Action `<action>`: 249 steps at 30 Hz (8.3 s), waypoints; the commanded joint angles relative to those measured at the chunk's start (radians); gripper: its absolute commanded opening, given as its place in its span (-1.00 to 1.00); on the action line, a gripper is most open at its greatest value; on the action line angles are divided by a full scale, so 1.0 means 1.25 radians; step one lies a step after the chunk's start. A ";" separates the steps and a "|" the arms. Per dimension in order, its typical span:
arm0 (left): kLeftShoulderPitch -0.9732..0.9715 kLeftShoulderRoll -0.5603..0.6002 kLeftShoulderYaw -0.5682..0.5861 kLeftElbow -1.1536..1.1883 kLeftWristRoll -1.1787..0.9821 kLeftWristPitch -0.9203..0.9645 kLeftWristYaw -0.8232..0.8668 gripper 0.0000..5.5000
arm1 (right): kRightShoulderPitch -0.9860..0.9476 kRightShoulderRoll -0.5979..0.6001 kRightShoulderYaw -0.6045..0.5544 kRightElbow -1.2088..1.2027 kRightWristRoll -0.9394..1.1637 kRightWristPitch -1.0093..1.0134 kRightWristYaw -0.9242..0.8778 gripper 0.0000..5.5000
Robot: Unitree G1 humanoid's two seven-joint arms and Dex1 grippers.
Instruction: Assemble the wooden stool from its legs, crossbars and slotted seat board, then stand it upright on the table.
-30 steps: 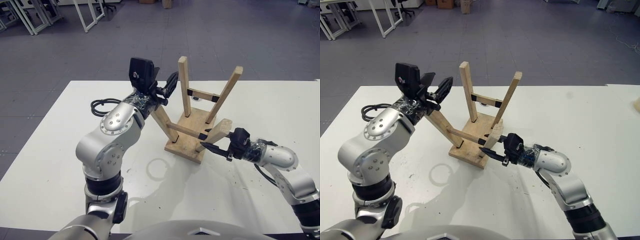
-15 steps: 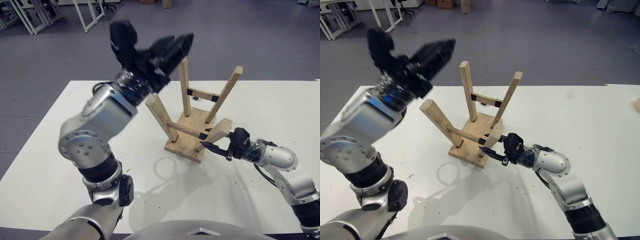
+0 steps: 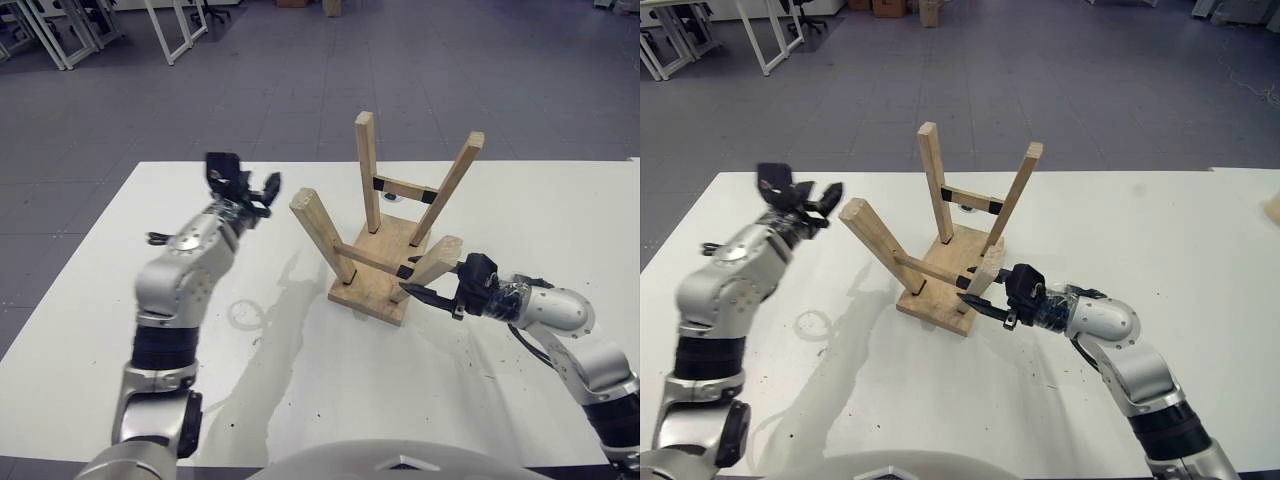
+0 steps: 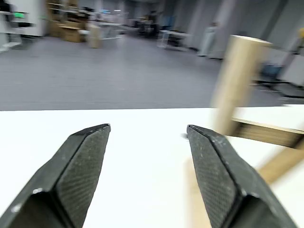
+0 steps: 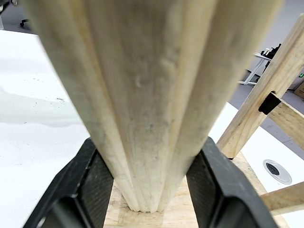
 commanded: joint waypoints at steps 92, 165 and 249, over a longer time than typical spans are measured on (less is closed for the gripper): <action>0.242 0.028 -0.201 -0.114 0.299 0.178 -0.266 0.08 | -0.165 0.592 -0.240 -0.484 0.246 0.808 -0.819 0.38; 0.056 0.262 0.100 -0.268 -0.074 0.194 -0.529 -0.05 | -0.438 -0.072 -0.221 0.264 0.069 0.451 0.222 0.37; -0.550 0.345 0.243 0.960 -0.054 0.397 -0.845 0.56 | -0.364 -0.042 -0.330 0.461 0.488 1.046 -0.026 0.41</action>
